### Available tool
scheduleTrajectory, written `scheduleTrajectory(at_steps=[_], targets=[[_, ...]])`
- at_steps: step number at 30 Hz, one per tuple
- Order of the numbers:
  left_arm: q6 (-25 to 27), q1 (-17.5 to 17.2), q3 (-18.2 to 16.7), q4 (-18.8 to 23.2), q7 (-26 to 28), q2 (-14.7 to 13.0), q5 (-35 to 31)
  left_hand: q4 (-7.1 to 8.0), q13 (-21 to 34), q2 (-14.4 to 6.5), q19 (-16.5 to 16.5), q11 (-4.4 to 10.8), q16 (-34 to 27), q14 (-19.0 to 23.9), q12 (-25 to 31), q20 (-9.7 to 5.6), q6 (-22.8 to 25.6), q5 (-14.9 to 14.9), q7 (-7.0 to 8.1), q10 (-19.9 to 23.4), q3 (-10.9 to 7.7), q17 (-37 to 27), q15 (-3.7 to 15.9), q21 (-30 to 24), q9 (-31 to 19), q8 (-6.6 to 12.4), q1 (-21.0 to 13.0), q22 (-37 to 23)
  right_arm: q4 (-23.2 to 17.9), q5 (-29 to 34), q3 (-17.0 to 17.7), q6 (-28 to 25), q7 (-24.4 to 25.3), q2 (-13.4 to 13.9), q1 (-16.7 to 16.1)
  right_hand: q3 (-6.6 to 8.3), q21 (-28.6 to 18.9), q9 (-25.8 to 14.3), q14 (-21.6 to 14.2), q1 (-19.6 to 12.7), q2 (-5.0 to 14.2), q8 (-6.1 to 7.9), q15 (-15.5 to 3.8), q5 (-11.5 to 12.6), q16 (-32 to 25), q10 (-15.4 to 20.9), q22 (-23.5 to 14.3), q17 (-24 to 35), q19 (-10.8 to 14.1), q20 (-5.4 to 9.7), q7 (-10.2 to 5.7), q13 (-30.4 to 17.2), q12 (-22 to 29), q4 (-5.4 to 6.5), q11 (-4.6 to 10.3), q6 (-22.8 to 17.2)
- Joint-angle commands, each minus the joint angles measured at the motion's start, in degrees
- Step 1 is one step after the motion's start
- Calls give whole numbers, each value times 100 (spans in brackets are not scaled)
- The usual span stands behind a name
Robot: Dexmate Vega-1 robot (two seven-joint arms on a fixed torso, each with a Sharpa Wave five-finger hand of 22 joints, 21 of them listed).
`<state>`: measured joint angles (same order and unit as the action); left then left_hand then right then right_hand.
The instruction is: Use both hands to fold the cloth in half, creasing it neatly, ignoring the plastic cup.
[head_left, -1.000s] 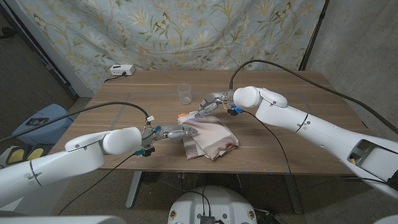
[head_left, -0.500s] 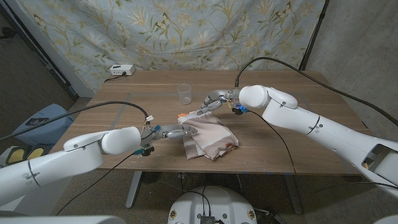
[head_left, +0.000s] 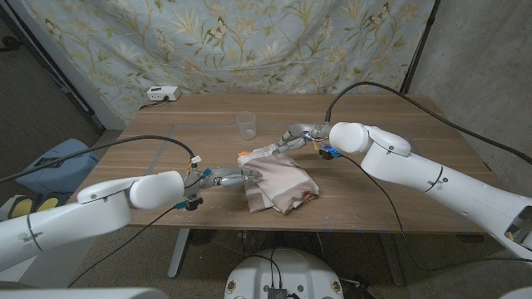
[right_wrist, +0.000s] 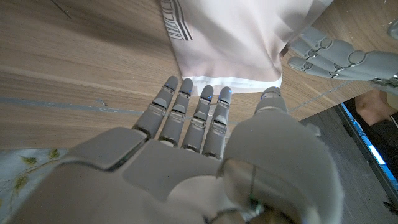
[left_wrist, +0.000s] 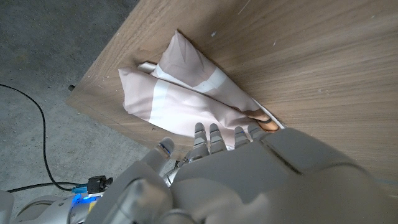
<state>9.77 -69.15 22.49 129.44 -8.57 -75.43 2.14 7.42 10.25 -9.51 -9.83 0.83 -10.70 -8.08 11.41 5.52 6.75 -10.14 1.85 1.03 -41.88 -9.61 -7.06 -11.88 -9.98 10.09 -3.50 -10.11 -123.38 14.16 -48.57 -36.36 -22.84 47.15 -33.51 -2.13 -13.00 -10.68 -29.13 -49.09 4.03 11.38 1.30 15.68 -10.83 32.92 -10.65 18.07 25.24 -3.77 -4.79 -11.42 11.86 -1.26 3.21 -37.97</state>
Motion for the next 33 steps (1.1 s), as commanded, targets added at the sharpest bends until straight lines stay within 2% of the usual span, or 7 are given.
scheduleTrajectory(at_steps=[1,16,23,28,33], targets=[[-64,-240,-247,6,242,-239,185,-35,22,-5,-151,-8,30,37,9,17,28,-13,22,57,1,-16,-3,-6,-21,36,-61,-13,-332,22,68,-486,329,183,-355,-18,10,-5,-17,-13,57,1,-22,14,-61,54,-12,-12,29,22,25,-6,-6,-19,-6,-35],[-120,-319,-353,-118,336,-359,254,-41,22,-9,-156,1,32,28,6,15,23,-9,22,53,18,-21,-10,0,-21,34,-74,-13,-799,-139,49,-969,606,321,-528,-19,24,-4,17,-9,81,-8,2,10,-61,41,-11,-54,5,1,26,2,-31,-21,17,-23],[-124,-376,-396,-136,438,-403,243,-40,22,-10,-158,-2,30,29,5,16,16,-8,22,53,23,-24,-12,2,-21,32,-77,-13,-1125,42,-128,-1266,731,407,-564,-17,32,-4,27,5,109,0,21,9,-68,66,-10,-69,-9,-25,47,5,-29,-12,8,-48],[-179,-402,-418,-151,467,-435,241,-39,22,-9,-156,-7,30,29,3,22,14,-9,14,49,23,-25,-11,2,-21,32,-80,-13,-1374,280,-328,-1742,890,388,-602,-11,35,-4,24,10,142,21,79,4,-81,250,-9,-90,-10,-63,93,7,28,-10,-14,-112],[-248,-402,-405,-160,468,-420,211,-40,22,-9,-161,-16,31,30,2,17,8,-9,14,49,23,-25,-11,5,-21,30,-84,-14,-1544,327,-413,-1928,1001,445,-651,-6,35,-4,14,11,164,40,118,-3,-98,378,-8,-107,-6,-96,113,9,59,-14,-43,-181]])
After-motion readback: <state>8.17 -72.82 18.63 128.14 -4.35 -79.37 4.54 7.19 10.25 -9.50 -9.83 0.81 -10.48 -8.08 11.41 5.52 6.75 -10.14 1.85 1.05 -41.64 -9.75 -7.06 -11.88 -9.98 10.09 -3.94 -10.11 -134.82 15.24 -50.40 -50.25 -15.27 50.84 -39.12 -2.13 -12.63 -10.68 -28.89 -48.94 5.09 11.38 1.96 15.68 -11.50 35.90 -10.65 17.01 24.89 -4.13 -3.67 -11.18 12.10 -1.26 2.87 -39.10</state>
